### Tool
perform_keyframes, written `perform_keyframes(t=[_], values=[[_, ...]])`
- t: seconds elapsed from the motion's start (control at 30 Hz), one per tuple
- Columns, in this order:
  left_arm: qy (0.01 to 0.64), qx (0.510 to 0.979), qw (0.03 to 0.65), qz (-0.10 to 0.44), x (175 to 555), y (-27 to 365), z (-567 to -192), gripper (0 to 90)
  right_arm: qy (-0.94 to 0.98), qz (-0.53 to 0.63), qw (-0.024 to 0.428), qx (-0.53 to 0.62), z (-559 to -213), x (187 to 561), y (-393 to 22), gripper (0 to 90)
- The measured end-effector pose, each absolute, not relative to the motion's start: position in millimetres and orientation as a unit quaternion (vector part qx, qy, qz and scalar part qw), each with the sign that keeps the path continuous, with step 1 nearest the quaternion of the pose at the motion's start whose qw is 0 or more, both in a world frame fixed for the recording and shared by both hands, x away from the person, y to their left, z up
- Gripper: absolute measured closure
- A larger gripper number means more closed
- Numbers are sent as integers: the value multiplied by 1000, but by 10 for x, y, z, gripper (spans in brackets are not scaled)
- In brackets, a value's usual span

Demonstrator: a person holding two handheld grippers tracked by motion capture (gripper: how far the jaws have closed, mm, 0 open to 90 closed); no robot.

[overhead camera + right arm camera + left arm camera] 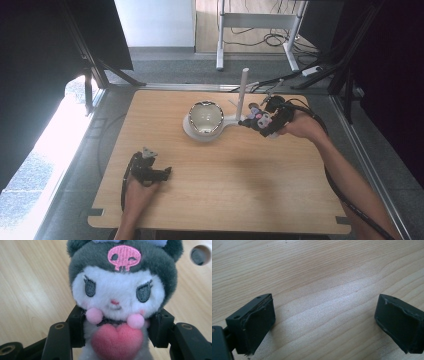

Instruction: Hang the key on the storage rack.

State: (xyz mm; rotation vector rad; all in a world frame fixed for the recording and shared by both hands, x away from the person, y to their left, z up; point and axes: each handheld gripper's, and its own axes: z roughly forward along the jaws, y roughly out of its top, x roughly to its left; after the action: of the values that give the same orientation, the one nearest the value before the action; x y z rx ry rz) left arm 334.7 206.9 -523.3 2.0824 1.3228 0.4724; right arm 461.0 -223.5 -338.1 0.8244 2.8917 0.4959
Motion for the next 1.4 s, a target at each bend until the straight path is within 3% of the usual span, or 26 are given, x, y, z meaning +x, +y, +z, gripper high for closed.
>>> perform_keyframes(t=[0.83, 1.4], values=[[501, 789, 309, 178, 3347, 2070, -5231, 30, 925, 178, 90, 325, -2889, 5160, -2453, 426], [501, 789, 309, 177, 3345, 2069, -5231, 30, 918, 187, 116, 331, -2697, 5369, -2343, 426]])
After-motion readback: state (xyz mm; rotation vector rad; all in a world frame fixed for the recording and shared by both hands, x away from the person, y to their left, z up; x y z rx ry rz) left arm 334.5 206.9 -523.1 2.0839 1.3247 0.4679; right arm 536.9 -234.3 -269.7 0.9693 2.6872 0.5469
